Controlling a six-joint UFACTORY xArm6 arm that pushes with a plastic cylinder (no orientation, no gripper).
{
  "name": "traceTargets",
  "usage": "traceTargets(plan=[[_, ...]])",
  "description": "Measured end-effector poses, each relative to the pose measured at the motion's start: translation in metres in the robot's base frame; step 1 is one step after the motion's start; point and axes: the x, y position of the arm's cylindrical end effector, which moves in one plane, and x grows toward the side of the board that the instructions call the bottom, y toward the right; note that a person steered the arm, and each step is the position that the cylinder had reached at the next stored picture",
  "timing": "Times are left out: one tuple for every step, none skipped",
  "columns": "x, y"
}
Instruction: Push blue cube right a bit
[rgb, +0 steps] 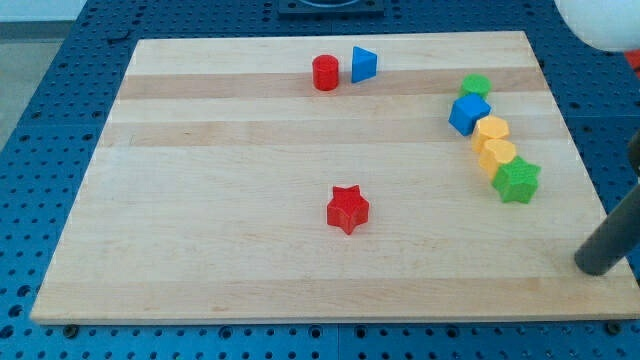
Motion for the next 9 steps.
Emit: traceTargets(plan=[[-0.03, -0.003], [-0.039, -0.017], [-0.036, -0.061], [-0.047, -0.116], [-0.088, -0.161], [-0.121, -0.182], [-0.133, -0.185], [-0.144, -0.184], [-0.168, -0.183]])
